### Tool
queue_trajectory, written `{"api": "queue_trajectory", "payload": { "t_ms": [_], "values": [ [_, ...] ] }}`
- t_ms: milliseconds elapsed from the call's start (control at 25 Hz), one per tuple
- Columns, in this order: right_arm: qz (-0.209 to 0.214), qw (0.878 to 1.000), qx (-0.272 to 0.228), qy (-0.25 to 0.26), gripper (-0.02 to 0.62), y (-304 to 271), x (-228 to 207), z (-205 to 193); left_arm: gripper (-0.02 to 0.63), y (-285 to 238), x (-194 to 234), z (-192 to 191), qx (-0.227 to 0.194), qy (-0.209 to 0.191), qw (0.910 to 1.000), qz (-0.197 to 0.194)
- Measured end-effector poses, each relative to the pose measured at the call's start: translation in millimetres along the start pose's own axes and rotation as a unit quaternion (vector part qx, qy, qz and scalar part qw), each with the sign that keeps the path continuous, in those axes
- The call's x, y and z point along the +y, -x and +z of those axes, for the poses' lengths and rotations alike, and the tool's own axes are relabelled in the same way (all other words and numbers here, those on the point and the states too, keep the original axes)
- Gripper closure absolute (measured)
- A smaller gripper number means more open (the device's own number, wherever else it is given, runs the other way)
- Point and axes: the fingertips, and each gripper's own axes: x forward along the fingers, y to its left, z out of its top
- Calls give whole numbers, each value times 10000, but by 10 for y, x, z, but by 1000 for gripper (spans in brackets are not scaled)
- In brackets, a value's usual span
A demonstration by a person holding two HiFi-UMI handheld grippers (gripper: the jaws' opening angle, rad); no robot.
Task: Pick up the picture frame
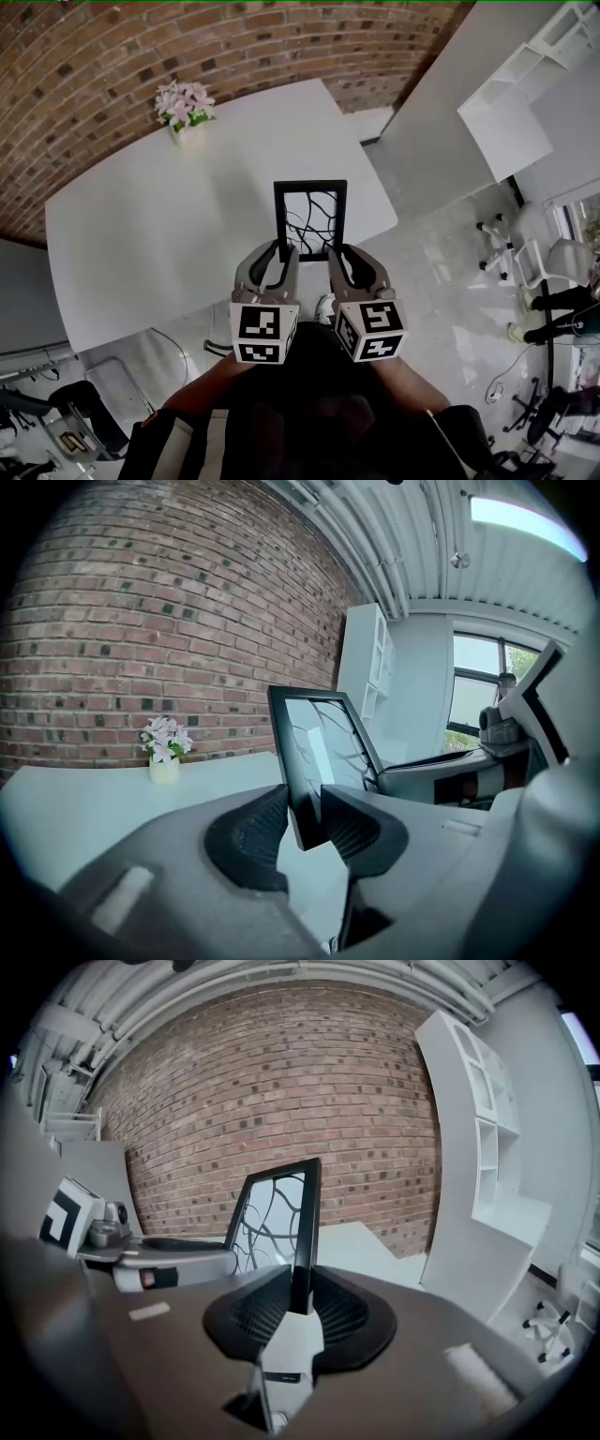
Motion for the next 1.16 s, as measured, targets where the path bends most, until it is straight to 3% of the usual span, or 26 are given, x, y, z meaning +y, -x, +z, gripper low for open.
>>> {"api": "queue_trajectory", "payload": {
  "t_ms": [480,1160],
  "values": [
    [28,10000,26,17,525,68,-343,-26,500,-210,-303,-23,132,32,9999,0],
    [7,9999,128,37,525,26,-345,-80,500,-240,-273,-91,226,127,9997,-25]
  ]
}}
